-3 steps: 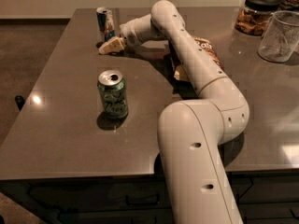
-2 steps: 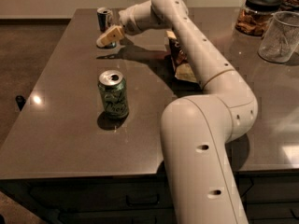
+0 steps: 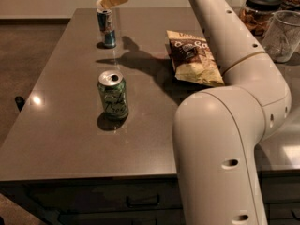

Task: Move redbull can near green can

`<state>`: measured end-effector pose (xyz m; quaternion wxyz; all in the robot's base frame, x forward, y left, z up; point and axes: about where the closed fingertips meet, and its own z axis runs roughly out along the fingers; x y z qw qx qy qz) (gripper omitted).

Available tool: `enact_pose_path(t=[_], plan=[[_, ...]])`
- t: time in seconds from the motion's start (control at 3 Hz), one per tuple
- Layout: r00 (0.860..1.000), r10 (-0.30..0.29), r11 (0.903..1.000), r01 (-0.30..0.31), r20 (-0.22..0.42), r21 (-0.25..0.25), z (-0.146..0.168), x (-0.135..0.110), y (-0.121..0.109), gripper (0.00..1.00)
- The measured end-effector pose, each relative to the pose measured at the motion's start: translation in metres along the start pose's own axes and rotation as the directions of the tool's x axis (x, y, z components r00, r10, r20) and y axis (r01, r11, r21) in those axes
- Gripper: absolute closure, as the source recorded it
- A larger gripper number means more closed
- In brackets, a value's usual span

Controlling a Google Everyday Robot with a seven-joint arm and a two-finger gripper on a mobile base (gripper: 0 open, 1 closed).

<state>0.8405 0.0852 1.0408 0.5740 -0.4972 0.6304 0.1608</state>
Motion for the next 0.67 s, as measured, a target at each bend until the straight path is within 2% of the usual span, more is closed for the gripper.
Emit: enact_pose_path(t=[0.33, 0.67], plan=[[1.000, 0.001, 0.9983, -0.002, 0.031, 0.058, -0.0239, -0.0207, -0.0093, 0.00], [0.999, 0.002, 0.9979, -0.005, 0.035, 0.065, -0.0240, -0.0221, -0.0078, 0.00]])
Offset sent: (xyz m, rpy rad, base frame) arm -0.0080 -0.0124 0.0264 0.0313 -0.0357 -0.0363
